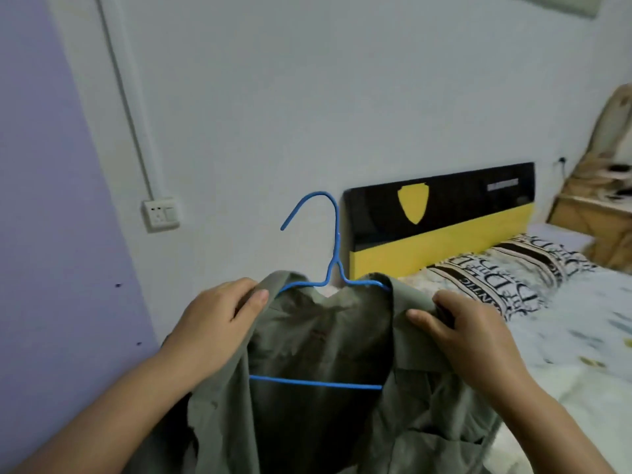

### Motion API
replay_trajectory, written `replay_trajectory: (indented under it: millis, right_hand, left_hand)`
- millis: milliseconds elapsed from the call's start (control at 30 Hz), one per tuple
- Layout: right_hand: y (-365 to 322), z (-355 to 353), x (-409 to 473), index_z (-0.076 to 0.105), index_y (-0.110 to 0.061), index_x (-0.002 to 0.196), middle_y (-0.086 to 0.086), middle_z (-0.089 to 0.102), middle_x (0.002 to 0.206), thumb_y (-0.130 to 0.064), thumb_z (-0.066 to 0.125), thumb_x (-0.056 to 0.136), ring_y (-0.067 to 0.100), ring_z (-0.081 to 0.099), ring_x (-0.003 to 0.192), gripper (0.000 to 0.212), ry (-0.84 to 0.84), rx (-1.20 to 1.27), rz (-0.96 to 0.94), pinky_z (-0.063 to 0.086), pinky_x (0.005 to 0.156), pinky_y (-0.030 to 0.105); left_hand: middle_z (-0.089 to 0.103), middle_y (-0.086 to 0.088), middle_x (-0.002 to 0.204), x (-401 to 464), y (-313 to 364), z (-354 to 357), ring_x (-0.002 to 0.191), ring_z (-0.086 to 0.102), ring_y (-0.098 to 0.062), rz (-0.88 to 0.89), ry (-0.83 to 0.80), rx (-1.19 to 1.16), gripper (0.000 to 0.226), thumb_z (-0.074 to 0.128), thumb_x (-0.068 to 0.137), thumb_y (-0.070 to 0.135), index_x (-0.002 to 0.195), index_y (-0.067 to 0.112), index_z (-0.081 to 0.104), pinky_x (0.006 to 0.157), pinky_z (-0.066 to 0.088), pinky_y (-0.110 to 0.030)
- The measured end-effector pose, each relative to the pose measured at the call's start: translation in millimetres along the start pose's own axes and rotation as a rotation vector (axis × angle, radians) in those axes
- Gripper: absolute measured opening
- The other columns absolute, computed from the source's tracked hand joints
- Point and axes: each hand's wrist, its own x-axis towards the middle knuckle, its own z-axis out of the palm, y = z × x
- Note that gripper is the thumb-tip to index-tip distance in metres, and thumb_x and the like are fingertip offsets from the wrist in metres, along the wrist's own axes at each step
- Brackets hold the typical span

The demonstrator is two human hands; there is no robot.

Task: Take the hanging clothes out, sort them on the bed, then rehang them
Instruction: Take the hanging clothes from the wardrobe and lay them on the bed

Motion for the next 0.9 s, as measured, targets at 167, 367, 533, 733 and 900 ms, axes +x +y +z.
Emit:
replay_trajectory:
  millis: [167, 367, 533, 733, 900]
  right_hand:
    - [76.3, -55.9, -24.8, 0.030, -0.020, 0.054, -0.002, 0.032, 0.047, -0.039, 0.066, 0.080, 0.013, 0.035, 0.048, 0.049, 0.074, -0.083, 0.169, 0.023, 0.048, 0.032]
    - [172.2, -120.4, -69.1, 0.035, -0.017, 0.058, 0.000, 0.041, 0.052, -0.043, 0.064, 0.082, 0.015, 0.038, 0.054, 0.046, 0.100, -0.155, 0.397, 0.025, 0.052, 0.034]
    - [239.2, -173.6, -107.6, 0.037, -0.015, 0.058, 0.000, 0.042, 0.053, -0.043, 0.062, 0.083, 0.016, 0.040, 0.055, 0.045, 0.161, -0.181, 0.528, 0.027, 0.052, 0.034]
    - [304.7, -217.7, -141.1, 0.042, -0.013, 0.061, 0.000, 0.045, 0.055, -0.045, 0.061, 0.083, 0.016, 0.042, 0.056, 0.043, 0.221, -0.221, 0.664, 0.027, 0.052, 0.032]
    - [354.0, -234.1, -148.2, 0.037, -0.017, 0.060, -0.001, 0.041, 0.055, -0.042, 0.062, 0.084, 0.016, 0.040, 0.056, 0.042, 0.262, -0.220, 0.774, 0.026, 0.053, 0.031]
  left_hand:
    - [0.051, 0.006, 0.062, 39.0, 66.2, 78.1, 0.068, 0.052, -0.017, 0.067, -0.126, -0.070, 0.037, 0.038, 0.082, 0.058, 0.067, 0.025, 0.047, 0.064, 0.041, -0.035]
    - [0.048, 0.006, 0.062, 58.9, 168.2, 172.3, 0.065, 0.048, -0.008, 0.154, -0.248, -0.157, 0.031, 0.052, 0.089, 0.044, 0.064, 0.028, 0.042, 0.058, 0.034, -0.027]
    - [0.057, 0.005, 0.077, 66.6, 249.7, 244.3, 0.075, 0.052, -0.014, 0.204, -0.314, -0.203, 0.018, 0.052, 0.088, 0.041, 0.082, 0.024, 0.055, 0.065, 0.038, -0.031]
    - [0.057, 0.003, 0.076, 79.3, 329.3, 315.1, 0.078, 0.051, -0.018, 0.286, -0.400, -0.241, 0.022, 0.053, 0.088, 0.041, 0.082, 0.020, 0.057, 0.063, 0.035, -0.031]
    - [0.057, 0.002, 0.073, 99.7, 375.1, 376.4, 0.074, 0.052, -0.019, 0.331, -0.481, -0.282, 0.024, 0.052, 0.089, 0.040, 0.081, 0.017, 0.058, 0.058, 0.033, -0.030]
